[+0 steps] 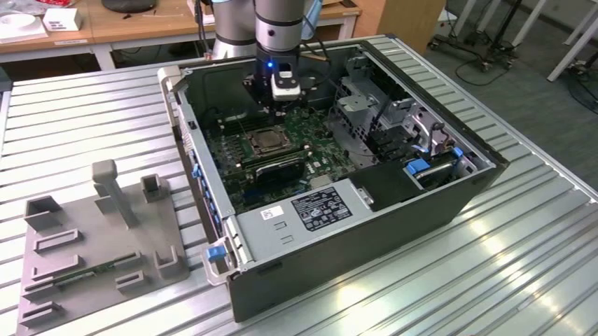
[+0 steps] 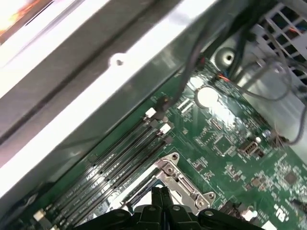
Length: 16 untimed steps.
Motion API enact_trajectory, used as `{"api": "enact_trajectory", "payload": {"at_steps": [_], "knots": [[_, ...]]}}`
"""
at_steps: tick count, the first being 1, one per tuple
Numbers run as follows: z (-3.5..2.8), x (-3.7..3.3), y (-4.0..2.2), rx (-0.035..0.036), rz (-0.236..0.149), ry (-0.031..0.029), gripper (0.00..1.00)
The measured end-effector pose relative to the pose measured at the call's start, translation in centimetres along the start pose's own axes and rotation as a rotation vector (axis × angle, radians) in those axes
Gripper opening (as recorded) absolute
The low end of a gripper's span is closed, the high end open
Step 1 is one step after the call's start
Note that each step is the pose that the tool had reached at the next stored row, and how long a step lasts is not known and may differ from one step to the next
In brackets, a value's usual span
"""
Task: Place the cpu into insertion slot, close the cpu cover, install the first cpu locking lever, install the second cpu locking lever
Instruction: 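Close the cpu cover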
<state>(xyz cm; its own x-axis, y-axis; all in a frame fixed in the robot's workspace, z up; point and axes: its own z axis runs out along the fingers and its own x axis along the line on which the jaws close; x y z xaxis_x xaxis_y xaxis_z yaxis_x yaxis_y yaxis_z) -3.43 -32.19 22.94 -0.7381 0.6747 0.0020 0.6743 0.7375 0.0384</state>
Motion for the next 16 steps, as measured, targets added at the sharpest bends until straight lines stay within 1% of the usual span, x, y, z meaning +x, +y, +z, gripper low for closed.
{"api": "enact_trajectory", "payload": {"at_steps": [2,3,12,14,16], "knots": [[0.01,0.0,0.0,0.0001,-0.036,0.0014,0.11],[0.01,0.0,0.0,0.0001,-0.047,0.0017,0.11],[0.01,0.0,0.0,0.0001,-0.053,0.002,0.11],[0.01,0.0,0.0,0.0002,-0.068,0.0027,0.11],[0.01,0.0,0.0,0.0002,-0.093,0.0036,0.11]]}}
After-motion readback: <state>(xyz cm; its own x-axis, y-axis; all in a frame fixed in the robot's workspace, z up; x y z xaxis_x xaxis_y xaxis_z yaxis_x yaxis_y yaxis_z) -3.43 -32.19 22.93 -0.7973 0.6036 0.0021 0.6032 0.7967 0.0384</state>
